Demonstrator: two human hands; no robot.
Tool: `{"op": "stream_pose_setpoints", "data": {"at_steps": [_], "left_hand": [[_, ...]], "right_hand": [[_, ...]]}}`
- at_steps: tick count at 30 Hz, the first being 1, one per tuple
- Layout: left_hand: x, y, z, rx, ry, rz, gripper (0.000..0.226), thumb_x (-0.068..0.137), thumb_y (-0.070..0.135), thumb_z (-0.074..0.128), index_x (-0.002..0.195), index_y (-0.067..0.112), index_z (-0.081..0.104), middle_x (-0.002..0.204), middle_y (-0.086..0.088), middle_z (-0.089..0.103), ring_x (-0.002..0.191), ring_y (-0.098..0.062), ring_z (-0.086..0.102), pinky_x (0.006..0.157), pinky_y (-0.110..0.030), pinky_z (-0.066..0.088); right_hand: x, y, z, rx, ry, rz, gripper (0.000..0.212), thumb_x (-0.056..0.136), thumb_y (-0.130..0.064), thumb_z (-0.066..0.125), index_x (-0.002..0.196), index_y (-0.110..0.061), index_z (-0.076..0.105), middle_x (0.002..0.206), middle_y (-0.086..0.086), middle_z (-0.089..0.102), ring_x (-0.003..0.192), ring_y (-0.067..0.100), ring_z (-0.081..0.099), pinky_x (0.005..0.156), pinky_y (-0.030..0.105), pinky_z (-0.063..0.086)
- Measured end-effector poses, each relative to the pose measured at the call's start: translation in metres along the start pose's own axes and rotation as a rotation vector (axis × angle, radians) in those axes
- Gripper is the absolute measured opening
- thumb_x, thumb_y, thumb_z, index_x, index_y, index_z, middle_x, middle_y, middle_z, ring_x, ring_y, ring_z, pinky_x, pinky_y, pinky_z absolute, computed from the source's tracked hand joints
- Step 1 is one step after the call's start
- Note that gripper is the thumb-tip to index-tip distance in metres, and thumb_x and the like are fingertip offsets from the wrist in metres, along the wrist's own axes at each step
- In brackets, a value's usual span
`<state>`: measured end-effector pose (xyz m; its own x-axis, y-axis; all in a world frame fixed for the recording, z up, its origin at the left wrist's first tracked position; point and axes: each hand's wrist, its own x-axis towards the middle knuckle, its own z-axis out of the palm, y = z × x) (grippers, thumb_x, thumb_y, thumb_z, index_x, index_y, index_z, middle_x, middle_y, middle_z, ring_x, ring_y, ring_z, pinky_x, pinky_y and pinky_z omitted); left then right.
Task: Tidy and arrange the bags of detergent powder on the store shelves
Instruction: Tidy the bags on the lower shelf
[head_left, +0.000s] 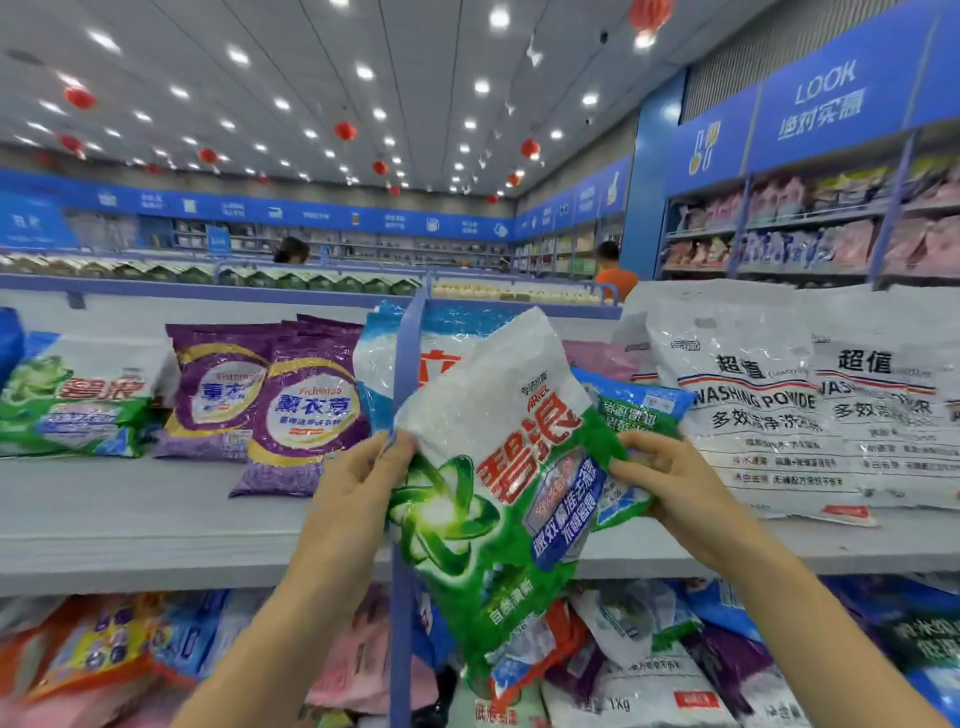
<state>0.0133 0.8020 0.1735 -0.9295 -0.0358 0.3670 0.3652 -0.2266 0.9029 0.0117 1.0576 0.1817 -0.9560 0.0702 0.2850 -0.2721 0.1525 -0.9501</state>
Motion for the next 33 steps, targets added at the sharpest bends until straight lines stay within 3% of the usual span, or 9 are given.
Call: {"op": "stream_pose_setpoints", "data": {"at_steps": [4,7,11,14,17,23,27,30,33], "left_hand": [[0.013,0.023,-0.026,0.064,0.022,0.134,0.024,0.086,0.031,0.054,0.080,0.019,0.074,0.079,-0.009,0.074,0.068,-0.021,0.071,0.057,-0.027,0.057],[0.023,0.037,-0.048,0.162,0.068,0.211,0.023,0.093,0.025,0.050,0.091,0.018,0.072,0.079,-0.006,0.075,0.068,-0.022,0.071,0.055,-0.026,0.056],[0.036,0.058,-0.082,0.266,0.096,0.332,0.023,0.086,0.034,0.052,0.080,0.028,0.073,0.074,-0.003,0.074,0.064,-0.019,0.070,0.058,-0.033,0.053],[0.051,0.066,-0.111,0.399,0.110,0.461,0.026,0.083,0.038,0.049,0.077,0.024,0.069,0.075,-0.004,0.071,0.063,-0.015,0.066,0.058,-0.029,0.049],[0.072,0.064,-0.147,0.516,0.131,0.565,0.035,0.093,0.039,0.051,0.078,0.011,0.065,0.072,-0.014,0.065,0.067,-0.031,0.062,0.055,-0.036,0.047],[0.126,0.064,-0.216,0.774,0.131,0.780,0.041,0.093,0.042,0.041,0.082,0.009,0.064,0.068,-0.003,0.061,0.061,-0.017,0.054,0.057,-0.035,0.044],[0.165,0.078,-0.253,1.051,0.091,0.936,0.044,0.092,0.038,0.043,0.095,0.004,0.072,0.069,-0.006,0.069,0.055,-0.022,0.059,0.052,-0.031,0.046],[0.198,0.084,-0.280,1.139,0.005,0.846,0.046,0.087,0.039,0.043,0.092,0.004,0.073,0.077,-0.010,0.071,0.067,-0.028,0.063,0.057,-0.032,0.045],[0.227,0.077,-0.304,1.189,-0.270,0.579,0.058,0.090,0.048,0.047,0.084,-0.006,0.068,0.078,-0.024,0.064,0.071,-0.035,0.058,0.067,-0.043,0.046]], "right_hand": [[-0.002,-0.016,0.034,-0.068,-0.215,0.000,0.034,0.090,0.001,0.054,0.106,-0.029,0.058,0.089,-0.007,0.074,0.080,0.006,0.068,0.065,0.019,0.048],[-0.001,-0.030,0.068,-0.061,-0.352,-0.042,0.031,0.090,-0.007,0.055,0.114,-0.027,0.055,0.100,-0.010,0.072,0.092,0.009,0.068,0.072,0.021,0.052],[0.005,-0.038,0.120,0.094,-0.278,-0.093,0.035,0.079,-0.033,0.055,0.112,-0.023,0.057,0.095,-0.012,0.073,0.085,0.005,0.069,0.065,0.015,0.052],[0.016,-0.035,0.159,0.172,-0.173,-0.131,0.066,0.068,-0.053,0.060,0.128,-0.028,0.051,0.115,-0.011,0.067,0.102,0.006,0.064,0.083,0.027,0.054],[0.030,-0.034,0.199,0.179,-0.096,-0.155,0.081,0.063,-0.071,0.057,0.133,-0.034,0.046,0.129,-0.010,0.058,0.117,0.011,0.056,0.100,0.043,0.046],[0.069,-0.039,0.276,0.305,0.019,-0.061,0.049,0.085,-0.048,0.055,0.127,-0.024,0.051,0.117,-0.001,0.065,0.099,0.015,0.066,0.087,0.038,0.055],[0.099,-0.052,0.310,0.294,0.095,-0.090,0.012,0.094,-0.026,0.052,0.097,-0.019,0.061,0.094,0.005,0.072,0.084,0.020,0.070,0.076,0.038,0.058],[0.118,-0.049,0.328,0.242,0.128,-0.139,0.011,0.094,-0.020,0.053,0.089,-0.015,0.062,0.087,0.006,0.070,0.075,0.018,0.069,0.071,0.037,0.057],[0.134,-0.035,0.336,0.142,0.140,-0.111,0.012,0.093,-0.016,0.055,0.087,-0.009,0.063,0.082,0.006,0.070,0.071,0.017,0.069,0.067,0.032,0.057]]}}
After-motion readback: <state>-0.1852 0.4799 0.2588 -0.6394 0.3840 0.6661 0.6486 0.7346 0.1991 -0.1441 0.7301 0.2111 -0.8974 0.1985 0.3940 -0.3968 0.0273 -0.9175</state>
